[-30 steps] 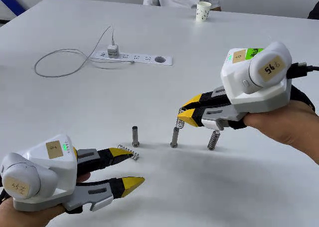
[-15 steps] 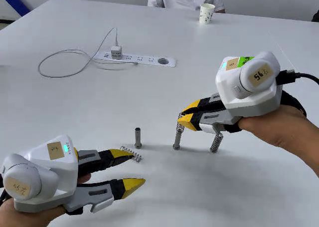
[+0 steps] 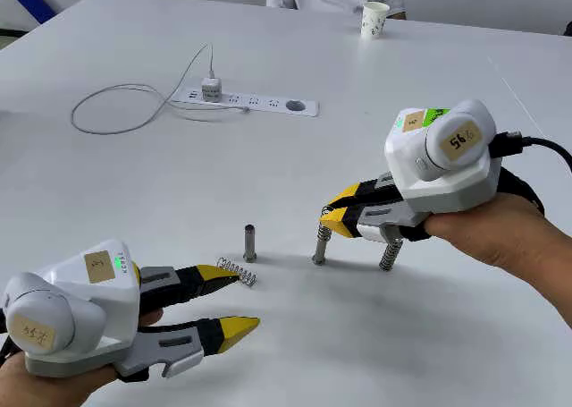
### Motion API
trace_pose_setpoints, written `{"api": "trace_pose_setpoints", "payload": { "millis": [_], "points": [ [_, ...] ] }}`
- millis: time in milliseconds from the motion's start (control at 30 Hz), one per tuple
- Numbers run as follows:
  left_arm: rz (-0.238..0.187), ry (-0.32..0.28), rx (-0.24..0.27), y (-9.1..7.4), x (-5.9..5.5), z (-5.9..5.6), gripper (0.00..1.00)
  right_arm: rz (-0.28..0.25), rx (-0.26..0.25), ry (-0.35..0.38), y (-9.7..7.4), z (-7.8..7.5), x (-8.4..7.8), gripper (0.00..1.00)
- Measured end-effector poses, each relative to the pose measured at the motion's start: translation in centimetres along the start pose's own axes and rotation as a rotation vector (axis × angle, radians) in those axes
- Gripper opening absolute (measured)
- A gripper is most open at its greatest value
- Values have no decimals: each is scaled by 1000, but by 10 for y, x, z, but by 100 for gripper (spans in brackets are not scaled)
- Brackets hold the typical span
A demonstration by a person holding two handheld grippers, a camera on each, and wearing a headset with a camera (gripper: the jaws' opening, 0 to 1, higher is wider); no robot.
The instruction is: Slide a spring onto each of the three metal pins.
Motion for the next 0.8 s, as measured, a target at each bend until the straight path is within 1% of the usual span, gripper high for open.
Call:
{"api": "trace_pose_setpoints", "payload": {
  "millis": [200, 500, 800],
  "points": [
    [2, -2, 0, 1, -1, 0, 33, 18, -1, 2, 6, 0, -7, 11],
    [3, -5, 3, 1, -1, 0, 33, 38, -3, 26, 16, -2, -17, 12],
    [5, -6, 6, 0, -2, 0, 33, 59, -3, 19, 23, -1, -23, 12]
  ]
}}
Point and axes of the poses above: the centre of the closed fingertips' face, and the gripper's own axes: y roughly forward along the fingers, z roughly to its left, x roughly out of its top, the point moved 8 cm from there along -y, roughly backward along the fingers, and after that the axes turned 1 degree about y, right-handed, at the moved point
